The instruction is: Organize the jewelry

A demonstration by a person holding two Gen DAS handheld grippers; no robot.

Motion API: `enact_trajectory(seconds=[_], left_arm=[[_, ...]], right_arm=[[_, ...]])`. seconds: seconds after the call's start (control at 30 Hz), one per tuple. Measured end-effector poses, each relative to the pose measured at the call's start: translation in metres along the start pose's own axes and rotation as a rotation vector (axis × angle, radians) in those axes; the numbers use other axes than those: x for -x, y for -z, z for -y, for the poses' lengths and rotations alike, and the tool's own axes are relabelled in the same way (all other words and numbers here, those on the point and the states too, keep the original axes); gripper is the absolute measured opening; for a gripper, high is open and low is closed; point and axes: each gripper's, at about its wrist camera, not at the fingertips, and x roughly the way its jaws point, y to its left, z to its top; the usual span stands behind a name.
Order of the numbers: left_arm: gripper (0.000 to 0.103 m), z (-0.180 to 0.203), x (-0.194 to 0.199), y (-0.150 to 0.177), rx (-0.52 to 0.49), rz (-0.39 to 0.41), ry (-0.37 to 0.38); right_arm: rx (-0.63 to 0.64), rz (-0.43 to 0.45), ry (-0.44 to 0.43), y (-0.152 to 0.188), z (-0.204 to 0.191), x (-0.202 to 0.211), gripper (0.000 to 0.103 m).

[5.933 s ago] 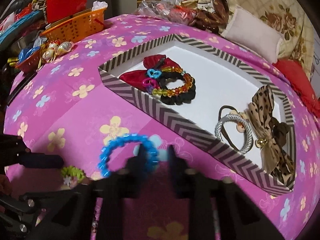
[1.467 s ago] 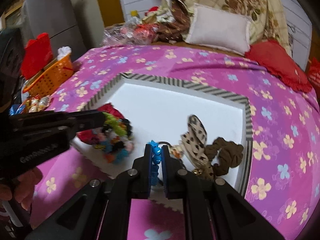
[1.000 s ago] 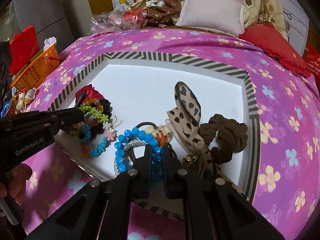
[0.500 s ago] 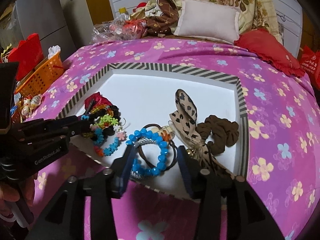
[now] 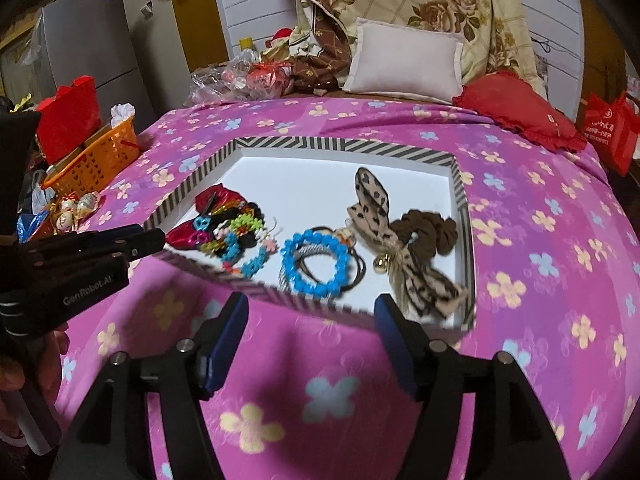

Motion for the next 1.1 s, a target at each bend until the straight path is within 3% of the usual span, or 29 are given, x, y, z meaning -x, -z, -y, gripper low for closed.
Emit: enact_trajectory(seconds=[0.47,1.1], left_arm=[[0.016,0.008,0.046,0.038,-0.019,0.048,-0.030],[0.016,0.005,0.079,0.054,-0.001,0.097,-0.063]], right_arm=[[-0.057,0.003,0.018,0.035,-0.003,0.026,0.074],[-0.029,0.033,0.038,0.039,-0.019,0.050,0.081]])
